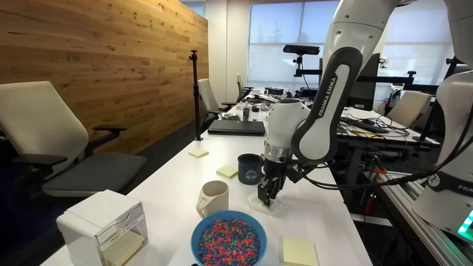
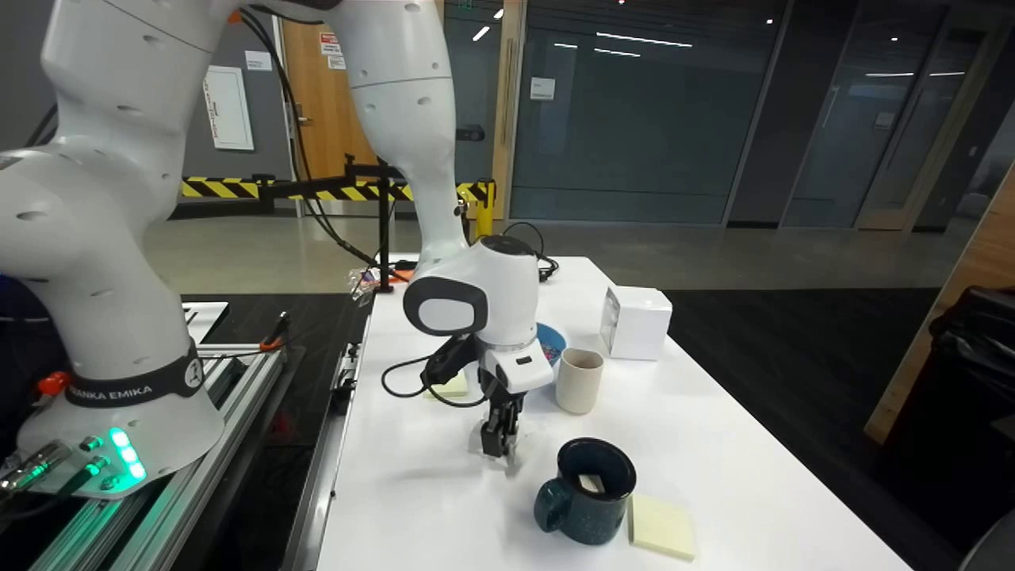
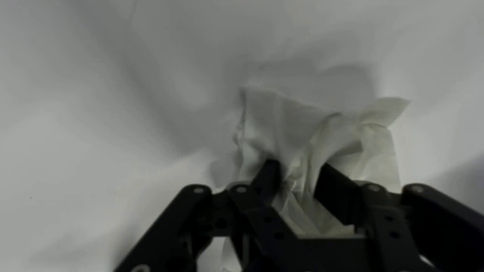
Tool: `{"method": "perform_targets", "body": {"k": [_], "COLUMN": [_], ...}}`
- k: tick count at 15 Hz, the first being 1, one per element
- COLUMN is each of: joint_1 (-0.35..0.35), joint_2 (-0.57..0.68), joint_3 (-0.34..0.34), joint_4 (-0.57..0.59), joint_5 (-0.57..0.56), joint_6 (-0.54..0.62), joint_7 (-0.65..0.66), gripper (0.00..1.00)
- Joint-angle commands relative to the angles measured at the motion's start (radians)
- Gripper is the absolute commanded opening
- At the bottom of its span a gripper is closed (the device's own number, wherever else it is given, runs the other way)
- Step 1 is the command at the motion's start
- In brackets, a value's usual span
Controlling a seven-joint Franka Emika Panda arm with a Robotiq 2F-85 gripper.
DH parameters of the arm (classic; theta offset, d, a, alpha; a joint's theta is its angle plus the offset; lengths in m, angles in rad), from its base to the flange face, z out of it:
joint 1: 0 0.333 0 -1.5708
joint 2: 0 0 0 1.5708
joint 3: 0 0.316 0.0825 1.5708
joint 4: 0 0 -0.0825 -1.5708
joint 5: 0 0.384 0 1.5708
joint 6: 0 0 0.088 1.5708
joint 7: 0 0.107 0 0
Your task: Use the paper towel to wipe the table
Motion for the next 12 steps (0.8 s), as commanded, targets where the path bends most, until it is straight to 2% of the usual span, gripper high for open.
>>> {"method": "perform_targets", "body": {"k": [1,4,5,7,8,12], "joint_1": [-0.014,-0.014,0.002,0.002,0.002,0.002], "joint_2": [0.044,0.050,0.036,0.043,0.044,0.045], "joint_3": [0.009,0.009,-0.004,-0.004,-0.004,-0.004], "joint_4": [-0.004,-0.009,-0.002,-0.003,-0.003,-0.003], "joint_5": [0.023,0.027,0.013,0.014,0.014,0.015], "joint_6": [0.000,-0.005,-0.003,-0.003,-0.003,-0.003], "joint_7": [-0.007,-0.003,-0.008,-0.008,-0.008,-0.008], "gripper": [0.63,0.86,0.67,0.82,0.86,0.86]}}
